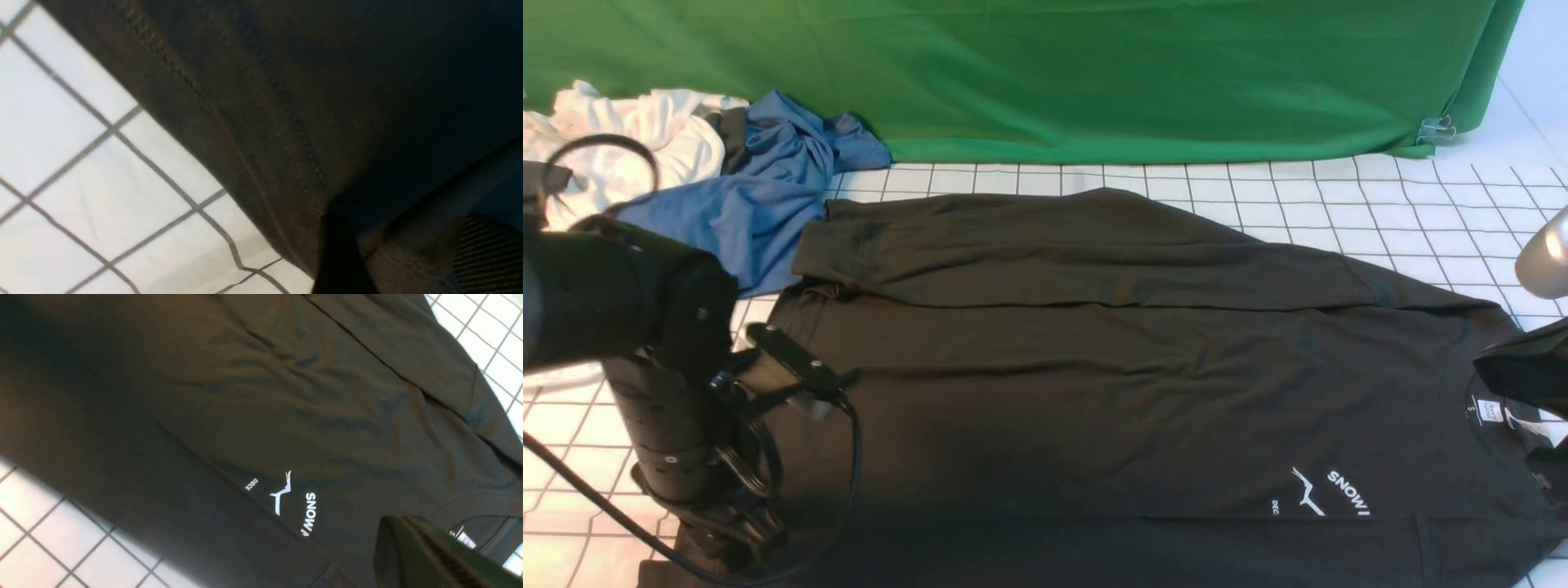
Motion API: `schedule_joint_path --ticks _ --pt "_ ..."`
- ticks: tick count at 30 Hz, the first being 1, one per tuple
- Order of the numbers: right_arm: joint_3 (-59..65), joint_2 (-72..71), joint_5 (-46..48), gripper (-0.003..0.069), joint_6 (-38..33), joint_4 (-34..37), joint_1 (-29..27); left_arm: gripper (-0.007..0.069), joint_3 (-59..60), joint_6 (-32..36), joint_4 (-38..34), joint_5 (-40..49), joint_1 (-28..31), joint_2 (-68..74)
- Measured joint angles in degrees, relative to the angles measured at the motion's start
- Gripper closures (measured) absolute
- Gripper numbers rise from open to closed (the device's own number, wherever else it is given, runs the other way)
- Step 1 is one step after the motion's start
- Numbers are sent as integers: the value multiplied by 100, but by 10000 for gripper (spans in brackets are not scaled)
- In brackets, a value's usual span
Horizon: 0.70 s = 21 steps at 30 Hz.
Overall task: Fold a long-sleeved shirt over a white checkered tablecloth.
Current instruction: 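Grasp the left edge of the dark T-shirt lying flat on the table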
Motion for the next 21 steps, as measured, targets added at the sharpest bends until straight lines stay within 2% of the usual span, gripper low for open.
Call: schedule_joint_path --ticks 13,16,21 --pt "0 0 -56 646 0 -45 19 343 363 168 -142 -300 42 -13" --pt "0 0 -66 646 0 -45 19 405 363 135 -118 -333 42 -21" --pt "0 0 -70 645 0 -47 19 560 388 129 -170 -359 42 -47"
